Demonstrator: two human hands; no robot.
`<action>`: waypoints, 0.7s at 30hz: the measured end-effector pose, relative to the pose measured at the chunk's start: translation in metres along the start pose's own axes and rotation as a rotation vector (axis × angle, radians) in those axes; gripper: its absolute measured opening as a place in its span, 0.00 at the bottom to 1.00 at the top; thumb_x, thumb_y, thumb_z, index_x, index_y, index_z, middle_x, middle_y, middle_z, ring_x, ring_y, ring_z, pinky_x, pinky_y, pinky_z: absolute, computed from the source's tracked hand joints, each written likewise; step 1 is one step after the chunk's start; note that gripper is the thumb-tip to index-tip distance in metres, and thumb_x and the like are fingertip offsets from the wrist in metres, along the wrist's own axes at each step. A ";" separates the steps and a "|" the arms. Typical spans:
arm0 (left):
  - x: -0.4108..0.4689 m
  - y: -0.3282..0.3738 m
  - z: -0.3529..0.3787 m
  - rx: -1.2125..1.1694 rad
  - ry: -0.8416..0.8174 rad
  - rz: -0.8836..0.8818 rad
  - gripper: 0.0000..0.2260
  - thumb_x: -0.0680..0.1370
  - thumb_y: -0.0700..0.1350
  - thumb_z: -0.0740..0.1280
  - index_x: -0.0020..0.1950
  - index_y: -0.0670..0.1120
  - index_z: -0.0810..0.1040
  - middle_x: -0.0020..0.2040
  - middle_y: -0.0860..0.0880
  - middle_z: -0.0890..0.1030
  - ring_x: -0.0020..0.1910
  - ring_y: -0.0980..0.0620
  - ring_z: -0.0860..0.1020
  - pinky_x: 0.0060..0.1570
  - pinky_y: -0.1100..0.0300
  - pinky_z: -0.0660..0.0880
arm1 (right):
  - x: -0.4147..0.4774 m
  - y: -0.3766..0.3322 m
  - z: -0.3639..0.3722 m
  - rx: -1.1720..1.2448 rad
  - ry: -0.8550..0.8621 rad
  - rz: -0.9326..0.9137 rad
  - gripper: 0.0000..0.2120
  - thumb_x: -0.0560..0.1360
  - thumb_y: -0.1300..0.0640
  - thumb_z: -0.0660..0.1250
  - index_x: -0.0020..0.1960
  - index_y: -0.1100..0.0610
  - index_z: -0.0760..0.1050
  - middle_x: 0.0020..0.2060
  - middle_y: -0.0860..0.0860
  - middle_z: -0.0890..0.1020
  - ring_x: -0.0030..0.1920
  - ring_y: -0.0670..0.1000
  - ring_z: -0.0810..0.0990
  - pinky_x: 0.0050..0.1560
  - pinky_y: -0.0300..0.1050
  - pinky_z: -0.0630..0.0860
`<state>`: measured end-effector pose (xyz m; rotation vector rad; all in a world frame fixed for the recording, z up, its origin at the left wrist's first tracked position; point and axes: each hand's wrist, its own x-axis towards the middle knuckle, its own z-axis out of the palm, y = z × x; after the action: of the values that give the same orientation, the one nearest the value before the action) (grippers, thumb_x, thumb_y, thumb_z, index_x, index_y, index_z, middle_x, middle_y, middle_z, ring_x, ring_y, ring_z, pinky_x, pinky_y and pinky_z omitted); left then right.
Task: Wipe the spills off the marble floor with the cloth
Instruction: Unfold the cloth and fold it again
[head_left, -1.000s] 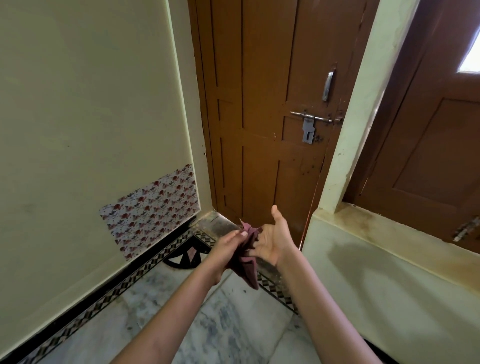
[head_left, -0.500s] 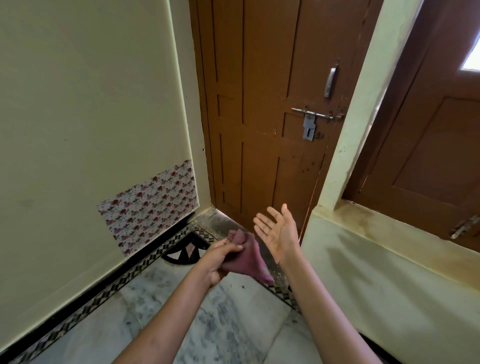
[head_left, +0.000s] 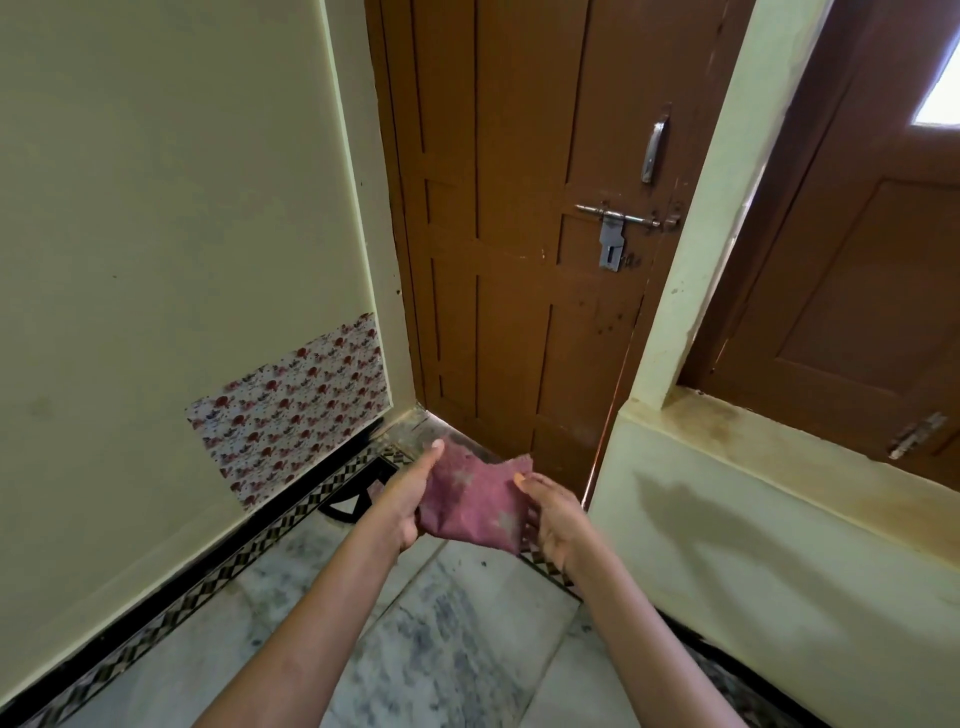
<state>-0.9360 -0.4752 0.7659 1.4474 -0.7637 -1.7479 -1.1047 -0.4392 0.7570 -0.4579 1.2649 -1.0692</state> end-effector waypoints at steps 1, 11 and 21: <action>0.000 -0.001 -0.001 0.030 -0.004 0.025 0.17 0.76 0.50 0.67 0.62 0.44 0.75 0.57 0.43 0.80 0.56 0.43 0.78 0.59 0.47 0.75 | 0.002 -0.001 -0.003 0.008 0.009 -0.022 0.04 0.77 0.59 0.64 0.51 0.58 0.76 0.45 0.55 0.81 0.44 0.54 0.81 0.48 0.52 0.78; 0.001 -0.013 -0.002 0.121 0.057 0.194 0.16 0.77 0.37 0.66 0.64 0.44 0.73 0.57 0.44 0.79 0.52 0.47 0.79 0.53 0.52 0.77 | -0.001 0.012 -0.004 0.105 0.034 -0.067 0.12 0.76 0.58 0.66 0.59 0.58 0.74 0.50 0.54 0.81 0.51 0.54 0.80 0.45 0.46 0.79; 0.021 -0.039 0.042 0.071 -0.034 0.123 0.09 0.77 0.38 0.65 0.55 0.47 0.76 0.55 0.43 0.80 0.49 0.47 0.80 0.43 0.57 0.77 | -0.005 0.020 -0.050 0.206 0.174 -0.082 0.14 0.76 0.65 0.65 0.61 0.58 0.75 0.52 0.56 0.83 0.49 0.54 0.82 0.43 0.47 0.82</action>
<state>-0.9861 -0.4714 0.7304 1.3902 -0.9211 -1.6706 -1.1425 -0.4126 0.7287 -0.2655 1.2797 -1.3173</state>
